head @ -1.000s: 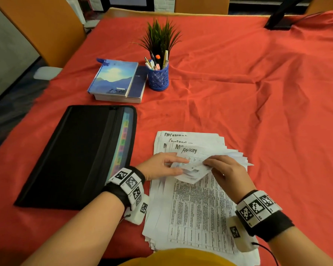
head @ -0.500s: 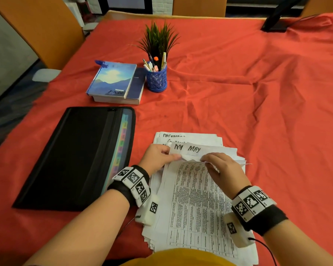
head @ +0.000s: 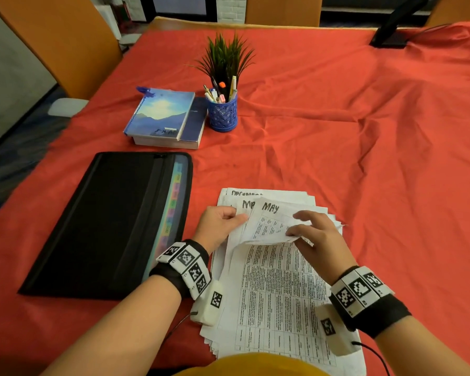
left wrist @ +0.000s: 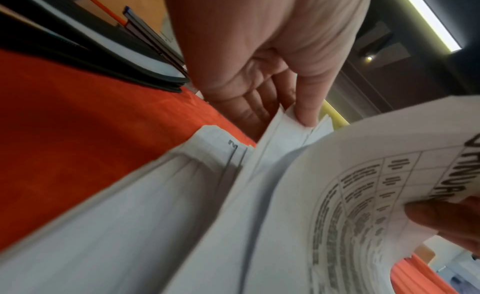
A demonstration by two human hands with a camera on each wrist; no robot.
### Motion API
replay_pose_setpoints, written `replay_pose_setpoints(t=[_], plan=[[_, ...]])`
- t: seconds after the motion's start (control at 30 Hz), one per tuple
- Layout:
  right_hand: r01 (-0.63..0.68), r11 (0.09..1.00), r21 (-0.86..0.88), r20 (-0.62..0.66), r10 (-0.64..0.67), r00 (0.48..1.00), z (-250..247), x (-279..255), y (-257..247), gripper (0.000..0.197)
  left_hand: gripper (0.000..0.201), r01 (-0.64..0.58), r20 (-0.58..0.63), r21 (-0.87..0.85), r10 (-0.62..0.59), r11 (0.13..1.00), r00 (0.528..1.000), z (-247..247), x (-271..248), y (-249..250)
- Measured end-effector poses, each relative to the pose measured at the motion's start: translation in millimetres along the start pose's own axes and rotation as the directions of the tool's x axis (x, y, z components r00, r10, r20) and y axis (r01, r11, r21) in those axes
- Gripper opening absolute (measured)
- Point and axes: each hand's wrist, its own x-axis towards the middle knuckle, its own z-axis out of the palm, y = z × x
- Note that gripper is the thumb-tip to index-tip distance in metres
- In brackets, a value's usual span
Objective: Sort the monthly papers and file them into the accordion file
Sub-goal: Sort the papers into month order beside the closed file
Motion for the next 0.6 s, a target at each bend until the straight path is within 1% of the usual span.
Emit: replay_pose_setpoints(t=[0.03, 0.17, 0.23, 0.27, 0.33, 0.37, 0.4, 0.53, 0.6], plan=[[0.003, 1.0, 0.003, 0.013, -0.003, 1.0, 0, 0, 1, 0.027, 0.052, -0.027, 0.005, 0.017, 0.027, 0.999, 1.0, 1, 0, 0], [0.049, 0.999, -0.013, 0.091, -0.047, 0.995, -2, 5, 6, 0.02, 0.025, -0.06, 0.018, 0.076, 0.059, 0.995, 0.998, 9, -1, 3], [0.062, 0.998, 0.012, 0.071, -0.062, 0.996, -2, 7, 8, 0.012, 0.014, -0.071, 0.043, 0.089, 0.067, 0.994, 0.997, 13, 0, 4], [0.066, 0.998, 0.026, 0.04, -0.067, 0.997, -1, 8, 9, 0.012, 0.014, -0.073, 0.065, 0.101, 0.067, 0.992, 0.996, 13, 0, 4], [0.067, 0.996, 0.056, -0.028, -0.065, 0.997, -1, 9, 8, 0.021, 0.011, -0.074, 0.101, 0.121, 0.061, 0.99, 0.993, 13, 2, 4], [0.059, 0.997, 0.056, -0.049, -0.056, 0.997, -1, 9, 6, 0.02, 0.009, -0.075, 0.107, 0.122, 0.062, 0.99, 0.992, 13, 2, 4], [0.051, 0.998, 0.044, -0.063, -0.048, 0.997, -1, 9, 4, 0.017, 0.008, -0.068, 0.111, 0.12, 0.054, 0.99, 0.992, 12, 2, 5], [0.004, 1.0, 0.017, -0.077, -0.003, 0.997, 0, 7, -3, 0.022, 0.017, -0.011, 0.097, 0.062, 0.005, 0.998, 0.995, 8, 3, 4], [0.019, 0.999, 0.027, -0.099, -0.016, 0.995, 2, 6, -1, 0.016, 0.016, 0.013, 0.088, 0.013, -0.014, 1.0, 0.996, 7, 3, 3]])
